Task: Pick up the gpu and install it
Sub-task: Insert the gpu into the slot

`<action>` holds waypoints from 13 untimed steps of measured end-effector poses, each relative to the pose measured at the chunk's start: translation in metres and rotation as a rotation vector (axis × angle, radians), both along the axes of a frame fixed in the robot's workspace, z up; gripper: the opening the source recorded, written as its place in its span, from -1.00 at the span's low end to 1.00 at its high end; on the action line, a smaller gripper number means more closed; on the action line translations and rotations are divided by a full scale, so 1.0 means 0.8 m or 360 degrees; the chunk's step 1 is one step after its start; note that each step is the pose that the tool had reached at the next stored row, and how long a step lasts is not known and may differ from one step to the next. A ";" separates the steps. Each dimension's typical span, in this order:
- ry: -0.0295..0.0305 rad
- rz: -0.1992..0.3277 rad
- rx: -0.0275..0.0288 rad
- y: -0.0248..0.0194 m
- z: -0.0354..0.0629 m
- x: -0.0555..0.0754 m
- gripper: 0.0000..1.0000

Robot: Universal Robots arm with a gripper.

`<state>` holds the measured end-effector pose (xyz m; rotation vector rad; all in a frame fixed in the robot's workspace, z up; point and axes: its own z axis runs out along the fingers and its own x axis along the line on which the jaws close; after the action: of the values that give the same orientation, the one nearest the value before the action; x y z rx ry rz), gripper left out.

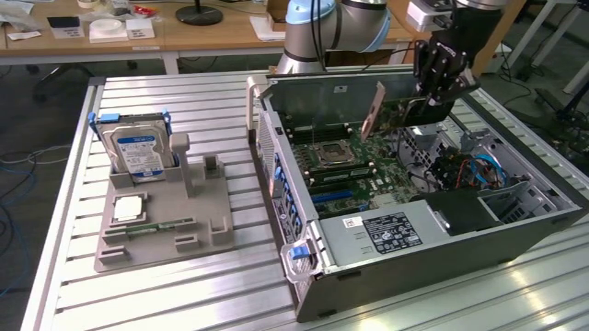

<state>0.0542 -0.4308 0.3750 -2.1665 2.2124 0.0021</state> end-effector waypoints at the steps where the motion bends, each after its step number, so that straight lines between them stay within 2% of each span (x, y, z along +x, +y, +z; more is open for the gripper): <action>1: -0.00010 0.0000 0.00000 0.0000 -0.001 0.000 -0.47; 7: -0.00076 -0.0007 -0.00003 0.0001 -0.008 -0.007 -0.47; 13: -0.00085 -0.0008 -0.00002 0.0001 -0.009 -0.007 -0.47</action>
<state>0.0483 -0.4307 0.3677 -2.1585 2.2150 -0.0040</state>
